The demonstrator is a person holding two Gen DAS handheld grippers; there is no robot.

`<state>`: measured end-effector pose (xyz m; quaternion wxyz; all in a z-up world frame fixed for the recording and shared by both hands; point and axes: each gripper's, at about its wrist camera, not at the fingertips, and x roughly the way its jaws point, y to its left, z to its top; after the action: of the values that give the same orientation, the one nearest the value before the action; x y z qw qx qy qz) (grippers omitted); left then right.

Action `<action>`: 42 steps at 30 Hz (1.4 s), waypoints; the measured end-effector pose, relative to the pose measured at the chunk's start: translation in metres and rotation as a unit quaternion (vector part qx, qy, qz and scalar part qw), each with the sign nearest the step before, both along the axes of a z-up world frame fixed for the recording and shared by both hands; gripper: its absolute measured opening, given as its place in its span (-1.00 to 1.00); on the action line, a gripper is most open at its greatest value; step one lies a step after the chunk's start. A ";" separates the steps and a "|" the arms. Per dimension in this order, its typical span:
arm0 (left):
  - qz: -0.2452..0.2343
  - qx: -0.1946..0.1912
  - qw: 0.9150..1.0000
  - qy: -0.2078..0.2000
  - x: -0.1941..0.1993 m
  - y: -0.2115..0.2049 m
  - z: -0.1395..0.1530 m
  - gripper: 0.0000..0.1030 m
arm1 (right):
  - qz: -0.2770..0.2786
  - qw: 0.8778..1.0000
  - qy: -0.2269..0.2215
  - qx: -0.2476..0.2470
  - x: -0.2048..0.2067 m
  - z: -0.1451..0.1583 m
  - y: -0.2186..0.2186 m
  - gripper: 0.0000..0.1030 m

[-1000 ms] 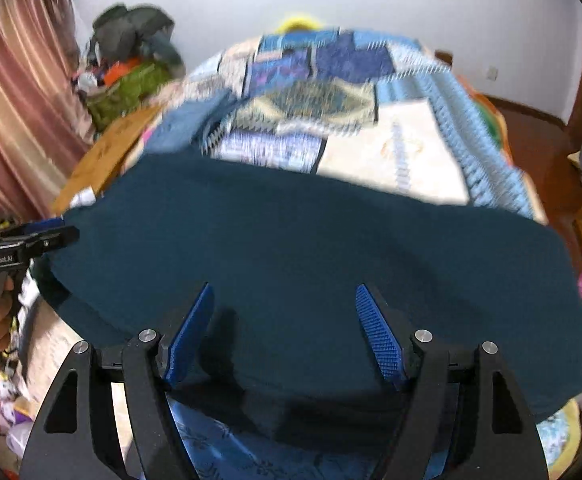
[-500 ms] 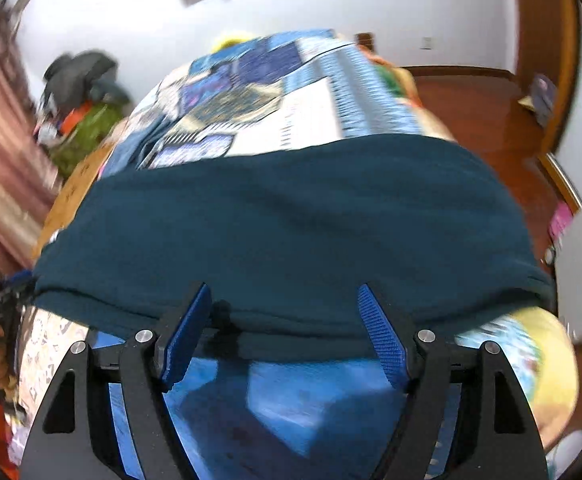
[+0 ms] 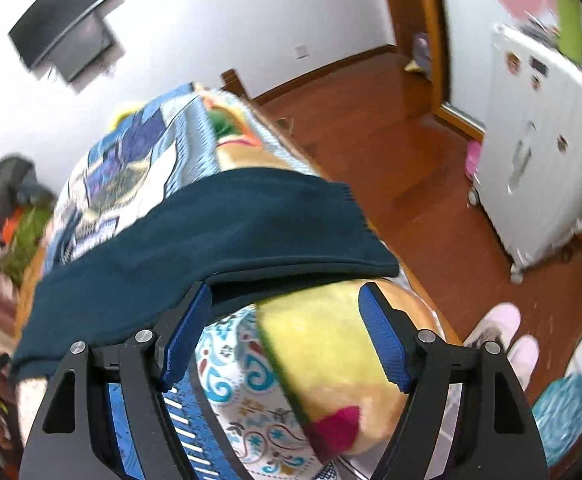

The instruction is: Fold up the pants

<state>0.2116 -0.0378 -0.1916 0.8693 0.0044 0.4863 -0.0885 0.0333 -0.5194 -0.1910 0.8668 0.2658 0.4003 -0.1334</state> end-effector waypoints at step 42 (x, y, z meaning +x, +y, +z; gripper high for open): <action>-0.062 0.008 0.998 0.024 0.044 -0.082 -0.026 0.77 | -0.087 0.967 0.008 0.241 0.049 -0.085 -0.072 -0.68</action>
<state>0.2561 -0.1194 -0.2180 0.8500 0.0392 0.5067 -0.1386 0.0824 -0.5911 -0.2760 0.7591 0.4997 0.4024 -0.1103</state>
